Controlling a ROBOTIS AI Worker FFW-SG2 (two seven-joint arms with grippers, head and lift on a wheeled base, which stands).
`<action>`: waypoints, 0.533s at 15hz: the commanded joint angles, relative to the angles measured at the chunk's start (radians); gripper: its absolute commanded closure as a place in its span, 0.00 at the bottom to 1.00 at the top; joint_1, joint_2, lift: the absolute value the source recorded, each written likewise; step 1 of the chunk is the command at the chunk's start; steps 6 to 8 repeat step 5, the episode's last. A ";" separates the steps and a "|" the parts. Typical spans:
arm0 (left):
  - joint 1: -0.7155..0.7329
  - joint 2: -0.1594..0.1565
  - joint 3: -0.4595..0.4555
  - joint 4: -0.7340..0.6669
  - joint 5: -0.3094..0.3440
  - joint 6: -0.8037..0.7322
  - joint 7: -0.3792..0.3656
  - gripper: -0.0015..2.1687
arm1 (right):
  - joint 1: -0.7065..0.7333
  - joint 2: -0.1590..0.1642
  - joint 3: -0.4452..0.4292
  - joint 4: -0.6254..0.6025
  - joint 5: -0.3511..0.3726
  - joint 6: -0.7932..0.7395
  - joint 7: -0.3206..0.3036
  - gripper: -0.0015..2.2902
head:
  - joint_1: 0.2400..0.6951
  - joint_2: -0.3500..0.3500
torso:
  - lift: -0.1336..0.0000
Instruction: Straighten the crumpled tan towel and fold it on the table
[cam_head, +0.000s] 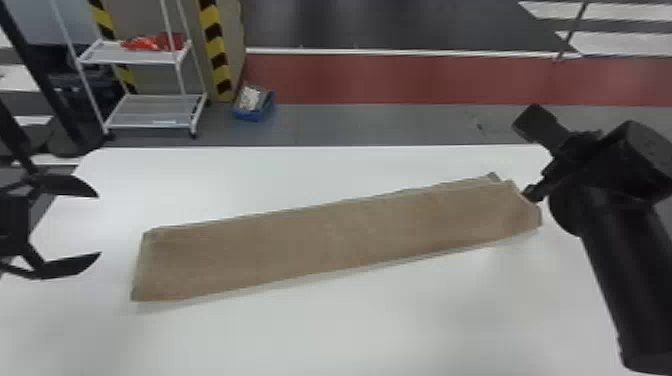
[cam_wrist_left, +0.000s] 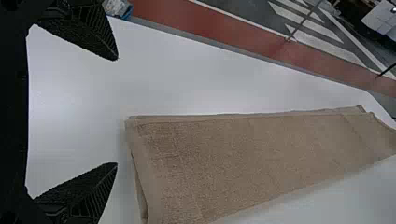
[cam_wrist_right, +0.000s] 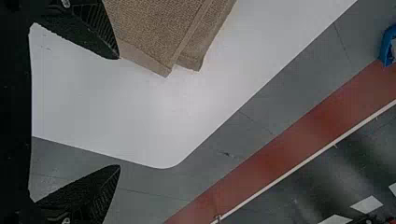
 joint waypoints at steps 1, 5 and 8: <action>0.003 0.000 0.000 0.001 0.001 0.000 0.000 0.04 | -0.001 -0.001 0.000 -0.008 -0.025 0.026 0.002 0.02 | 1.00 0.47 | 0.08; 0.003 0.002 0.000 0.001 0.001 0.000 -0.002 0.04 | -0.002 -0.001 -0.001 -0.008 -0.025 0.026 0.003 0.02 | 1.00 0.47 | 0.08; 0.003 0.002 0.000 0.001 0.001 0.000 -0.002 0.04 | -0.002 -0.001 -0.001 -0.008 -0.025 0.026 0.003 0.02 | 1.00 0.47 | 0.08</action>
